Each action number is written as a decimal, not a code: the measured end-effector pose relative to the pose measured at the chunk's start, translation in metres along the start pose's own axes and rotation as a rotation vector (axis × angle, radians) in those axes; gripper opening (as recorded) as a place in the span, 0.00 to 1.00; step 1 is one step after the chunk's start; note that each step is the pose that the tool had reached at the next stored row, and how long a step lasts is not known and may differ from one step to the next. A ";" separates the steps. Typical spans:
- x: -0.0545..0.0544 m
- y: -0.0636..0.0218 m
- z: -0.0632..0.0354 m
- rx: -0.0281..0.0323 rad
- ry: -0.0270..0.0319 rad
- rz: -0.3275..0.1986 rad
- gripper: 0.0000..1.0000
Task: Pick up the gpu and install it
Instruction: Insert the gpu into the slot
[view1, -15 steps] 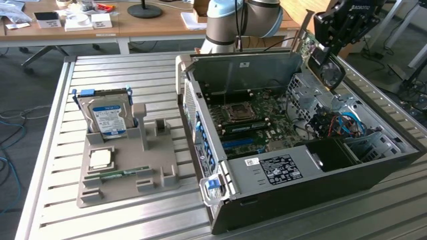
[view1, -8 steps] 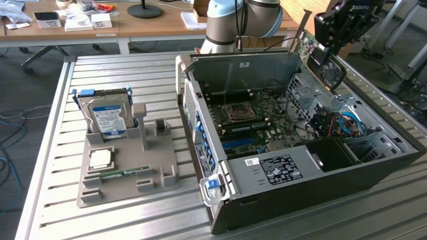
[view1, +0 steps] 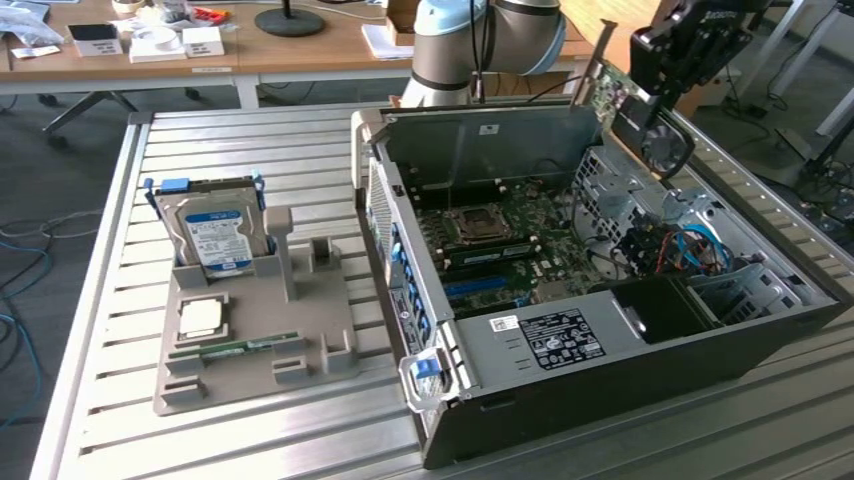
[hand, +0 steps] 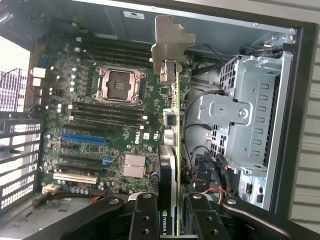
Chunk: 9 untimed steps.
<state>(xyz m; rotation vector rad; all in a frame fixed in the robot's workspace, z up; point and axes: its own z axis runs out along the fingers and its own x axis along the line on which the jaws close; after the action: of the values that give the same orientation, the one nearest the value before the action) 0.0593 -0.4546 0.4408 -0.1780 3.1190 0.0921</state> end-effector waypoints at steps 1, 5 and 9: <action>0.000 0.0000 0.0000 -0.0002 0.0006 -0.009 0.27; 0.000 0.0000 0.0000 -0.0010 0.0028 -0.049 0.27; 0.000 0.0000 0.0000 -0.0018 0.0053 -0.092 0.27</action>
<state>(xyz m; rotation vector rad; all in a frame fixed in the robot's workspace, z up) 0.0591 -0.4546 0.4408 -0.3213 3.1101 0.0933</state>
